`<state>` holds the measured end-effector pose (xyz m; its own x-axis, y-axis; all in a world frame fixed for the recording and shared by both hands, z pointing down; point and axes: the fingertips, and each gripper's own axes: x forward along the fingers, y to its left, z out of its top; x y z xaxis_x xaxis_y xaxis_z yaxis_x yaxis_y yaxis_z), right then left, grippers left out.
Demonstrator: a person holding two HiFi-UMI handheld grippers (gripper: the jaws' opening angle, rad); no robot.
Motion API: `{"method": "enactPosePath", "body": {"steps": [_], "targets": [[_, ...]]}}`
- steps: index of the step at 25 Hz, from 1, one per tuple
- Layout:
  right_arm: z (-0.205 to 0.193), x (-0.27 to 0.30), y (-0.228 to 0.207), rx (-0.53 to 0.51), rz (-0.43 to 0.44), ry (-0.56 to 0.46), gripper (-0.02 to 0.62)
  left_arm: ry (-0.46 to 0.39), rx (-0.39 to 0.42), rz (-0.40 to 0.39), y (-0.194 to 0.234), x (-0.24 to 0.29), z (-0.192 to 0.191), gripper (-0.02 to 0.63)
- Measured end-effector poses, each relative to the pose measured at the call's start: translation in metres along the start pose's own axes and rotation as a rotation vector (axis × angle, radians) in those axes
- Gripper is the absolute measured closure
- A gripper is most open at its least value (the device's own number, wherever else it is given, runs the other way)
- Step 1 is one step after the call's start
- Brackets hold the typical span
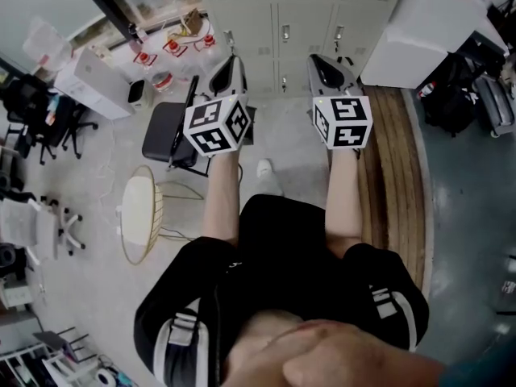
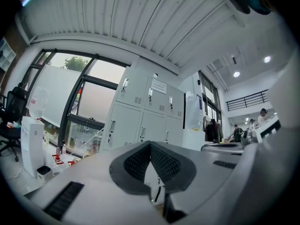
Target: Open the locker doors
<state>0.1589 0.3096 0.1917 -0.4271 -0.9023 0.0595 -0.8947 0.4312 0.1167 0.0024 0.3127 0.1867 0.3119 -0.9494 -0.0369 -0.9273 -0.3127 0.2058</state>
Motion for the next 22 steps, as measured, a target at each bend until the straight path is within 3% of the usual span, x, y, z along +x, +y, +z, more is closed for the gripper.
{"method": "enactPosePath", "body": {"steps": [6,11,22], "targets": [[0.005,0.017,0.003,-0.007,0.022,-0.012,0.575,-0.008,0.001,-0.010,0.005,0.010,-0.001,0.597],[-0.015,0.034,0.000,-0.051,0.031,-0.004,0.575,-0.020,-0.008,-0.017,0.015,0.034,-0.012,0.597],[-0.036,0.101,-0.031,0.007,0.019,-0.050,0.575,-0.049,0.063,0.011,0.048,0.086,-0.033,0.597]]}}
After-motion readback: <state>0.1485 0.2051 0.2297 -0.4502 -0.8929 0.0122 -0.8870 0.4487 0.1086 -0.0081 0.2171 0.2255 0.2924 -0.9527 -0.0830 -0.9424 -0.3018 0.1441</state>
